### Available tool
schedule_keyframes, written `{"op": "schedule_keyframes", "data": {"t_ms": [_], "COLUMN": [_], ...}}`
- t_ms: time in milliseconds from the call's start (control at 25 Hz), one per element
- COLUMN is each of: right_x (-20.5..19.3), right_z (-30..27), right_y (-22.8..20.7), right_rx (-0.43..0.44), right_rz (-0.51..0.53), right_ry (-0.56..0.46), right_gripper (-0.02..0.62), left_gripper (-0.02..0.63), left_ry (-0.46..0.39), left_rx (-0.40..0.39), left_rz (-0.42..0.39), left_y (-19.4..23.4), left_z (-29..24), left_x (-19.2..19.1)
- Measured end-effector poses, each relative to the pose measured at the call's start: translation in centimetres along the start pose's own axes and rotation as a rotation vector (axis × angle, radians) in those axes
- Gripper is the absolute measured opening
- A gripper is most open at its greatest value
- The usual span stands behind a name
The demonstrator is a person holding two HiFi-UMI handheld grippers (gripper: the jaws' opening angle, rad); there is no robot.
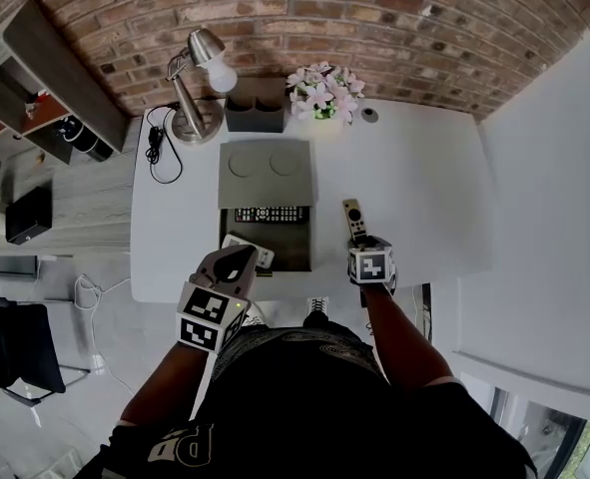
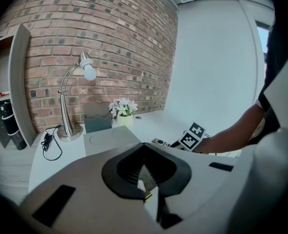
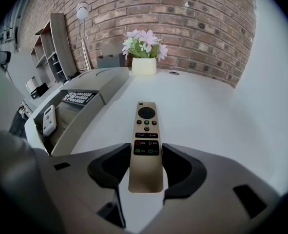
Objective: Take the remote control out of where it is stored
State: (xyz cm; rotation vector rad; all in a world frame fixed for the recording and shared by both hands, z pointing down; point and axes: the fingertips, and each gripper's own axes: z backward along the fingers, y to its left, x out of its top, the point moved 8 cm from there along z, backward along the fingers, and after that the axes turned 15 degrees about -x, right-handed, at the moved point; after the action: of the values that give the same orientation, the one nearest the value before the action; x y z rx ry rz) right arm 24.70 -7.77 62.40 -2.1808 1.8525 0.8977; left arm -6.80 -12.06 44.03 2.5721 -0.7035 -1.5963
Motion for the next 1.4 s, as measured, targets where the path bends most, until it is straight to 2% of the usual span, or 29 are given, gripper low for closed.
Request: {"op": "schedule_keyframes", "data": {"t_ms": [280,520,600,720,800,920,960,1080,1240,1400], "right_x": [0.0,0.1,0.4,1.4,2.2,3.6,4.1,5.3,6.4,6.8], "right_z": [0.3,1.7,2.5,4.6,6.2,8.7,9.5,11.7,13.5,13.7], "right_y": [0.0,-0.8,-0.8,0.1,1.1,2.5,2.9,4.1,6.7,9.2], "right_rx": [0.019,0.045,0.086,0.216,0.298,0.371,0.388,0.433,0.508,0.563], "right_rz": [0.007,-0.033,-0.074,-0.106,-0.099,-0.075,-0.067,-0.027,0.074,0.131], "right_ry": [-0.012,-0.082,-0.120,-0.184,-0.229,-0.294,-0.318,-0.382,-0.426,-0.412], "right_gripper": [0.201,0.199,0.199,0.199,0.198,0.198,0.165,0.006,0.006,0.006], "left_gripper": [0.005,0.006,0.005,0.006,0.006,0.005,0.006,0.005,0.005,0.005], "left_ry": [-0.014,-0.027,-0.032,-0.044,-0.049,-0.052,-0.054,-0.060,-0.074,-0.082], "left_rx": [0.008,0.014,0.014,0.019,0.023,0.037,0.042,0.059,0.083,0.118], "left_rz": [0.003,0.002,0.008,0.021,0.034,0.057,0.063,0.073,0.081,0.112], "left_y": [0.0,0.0,0.0,0.0,0.1,0.5,0.6,1.1,1.8,2.7], "left_z": [0.1,0.2,0.2,0.3,0.4,0.9,1.1,1.9,2.7,3.6], "left_x": [0.1,0.0,0.0,-0.1,-0.3,-0.6,-0.7,-1.0,-1.4,-1.9]}}
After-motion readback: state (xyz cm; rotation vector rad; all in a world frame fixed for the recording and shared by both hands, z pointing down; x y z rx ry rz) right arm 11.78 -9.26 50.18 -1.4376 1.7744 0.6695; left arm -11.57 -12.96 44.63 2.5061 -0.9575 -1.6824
